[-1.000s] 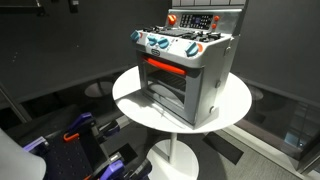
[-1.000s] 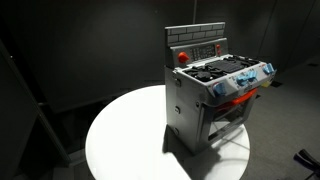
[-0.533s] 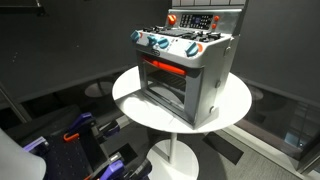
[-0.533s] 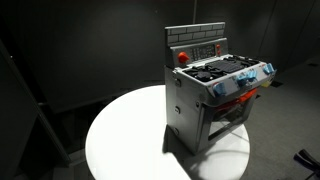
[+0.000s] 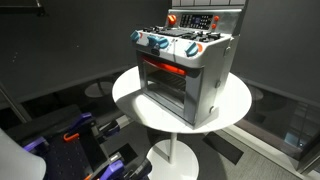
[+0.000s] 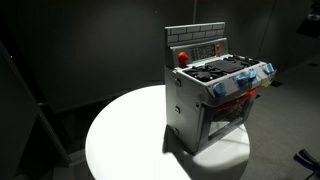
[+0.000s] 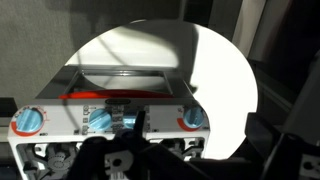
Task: Press the top right button on the stove
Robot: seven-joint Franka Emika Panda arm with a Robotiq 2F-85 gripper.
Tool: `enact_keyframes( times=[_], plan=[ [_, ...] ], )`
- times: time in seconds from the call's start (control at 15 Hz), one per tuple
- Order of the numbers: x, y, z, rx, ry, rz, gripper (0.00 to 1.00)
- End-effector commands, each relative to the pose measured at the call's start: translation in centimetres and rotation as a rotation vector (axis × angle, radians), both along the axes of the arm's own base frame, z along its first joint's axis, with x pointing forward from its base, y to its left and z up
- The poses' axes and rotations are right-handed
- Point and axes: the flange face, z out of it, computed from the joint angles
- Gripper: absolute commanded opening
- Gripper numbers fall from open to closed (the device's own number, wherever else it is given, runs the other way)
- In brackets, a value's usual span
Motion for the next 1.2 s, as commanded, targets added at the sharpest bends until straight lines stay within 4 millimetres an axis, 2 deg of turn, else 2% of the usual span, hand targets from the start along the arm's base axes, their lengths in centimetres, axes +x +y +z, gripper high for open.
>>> enact_keyframes(
  times=[0.0, 0.47, 0.8, 1.13],
  plan=[
    [2.7, -1.6, 0.6, -0.04, -0.051, -0.089, 1.0],
    [7.7, -6.3, -1.1, -0.13, -0.122, -0.27, 1.0],
    [11.2, -9.6, -2.3, -0.147, -0.097, -0.395, 1.0],
    [13.5, -11.3, -2.2, -0.154, -0.08, -0.474, 1.0]
  ],
)
